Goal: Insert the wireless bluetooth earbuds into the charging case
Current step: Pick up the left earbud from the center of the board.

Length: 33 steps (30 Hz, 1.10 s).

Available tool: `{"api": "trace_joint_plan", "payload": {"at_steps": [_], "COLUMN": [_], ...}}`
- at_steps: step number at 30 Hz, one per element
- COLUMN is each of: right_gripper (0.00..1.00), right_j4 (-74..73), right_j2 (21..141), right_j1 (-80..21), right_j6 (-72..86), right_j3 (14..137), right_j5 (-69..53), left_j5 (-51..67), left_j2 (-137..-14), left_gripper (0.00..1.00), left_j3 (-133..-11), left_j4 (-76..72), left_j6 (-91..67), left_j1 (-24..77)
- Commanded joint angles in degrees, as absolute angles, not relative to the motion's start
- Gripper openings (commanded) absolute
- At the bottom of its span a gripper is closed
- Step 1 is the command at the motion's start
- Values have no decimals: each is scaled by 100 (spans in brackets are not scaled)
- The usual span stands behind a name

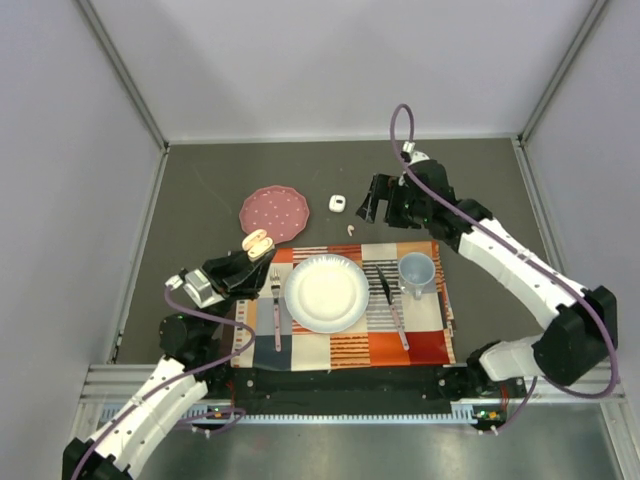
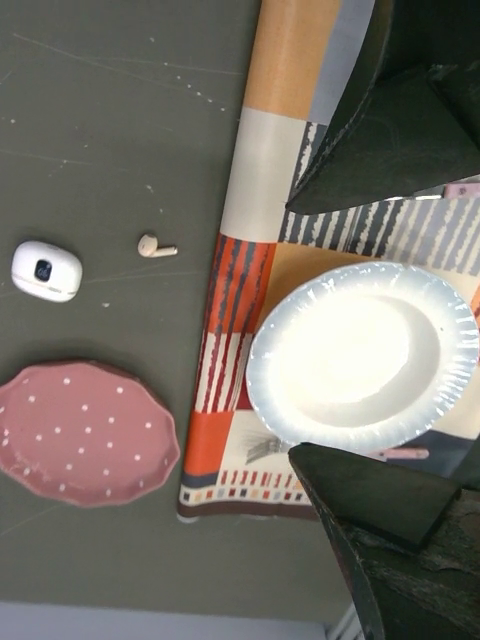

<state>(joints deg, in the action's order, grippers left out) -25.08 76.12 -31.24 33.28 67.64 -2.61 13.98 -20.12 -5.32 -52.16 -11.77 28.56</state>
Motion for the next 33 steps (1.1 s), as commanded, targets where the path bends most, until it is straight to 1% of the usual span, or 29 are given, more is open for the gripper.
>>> {"api": "trace_joint_plan", "payload": {"at_steps": [1,3,6,9,14,17,20,22,23,26,29,33], "right_gripper": [95,92,89,84,82,82,81,82,84,93,97,98], "right_j4": [-2496,-2505,-2514,-2610,-2707,-2908,-3138,-3216,-3339,-3980,-4351,-4237], "right_j2": [8129,8348,8841,9307,10000,10378,10398,10319,10301,10195,9994,9782], "right_j1": [-3094,-3085,-3111,-3243,-3629,-3683,-3691,-3665,-3665,-3455,-3191,-3059], "right_j6": [3058,3338,3690,3814,3683,3595,3412,2973,2518,2093,2318,2803], "right_j3": [7101,7180,7364,7628,8050,8532,8657,8823,9111,9840,10081,9880], "right_j5": [-18,130,368,894,1529,1573,1600,1556,1582,1609,1609,1354], "left_j5": [1310,1275,1222,1195,1151,1134,1151,1134,1142,1090,1011,1011], "left_j2": [-1925,-1872,-1793,-1705,-1565,-1529,-1442,-1415,-1398,-1354,-1345,-1345], "left_gripper": [0,0,0,0,0,0,0,0,0,0,0,0], "left_j3": [-642,-615,-580,-589,-615,-633,-720,-695,-642,-493,-518,-554], "left_j4": [-5309,-5291,-5247,-5133,-4948,-4869,-4624,-4588,-4588,-4736,-4738,-4676], "left_j6": [-1081,-1081,-1072,-1037,-967,-923,-844,-835,-826,-879,-792,-756], "left_j1": [2856,2856,2856,2856,2856,2856,2856,2856,2856,2856,2856,2856]}}
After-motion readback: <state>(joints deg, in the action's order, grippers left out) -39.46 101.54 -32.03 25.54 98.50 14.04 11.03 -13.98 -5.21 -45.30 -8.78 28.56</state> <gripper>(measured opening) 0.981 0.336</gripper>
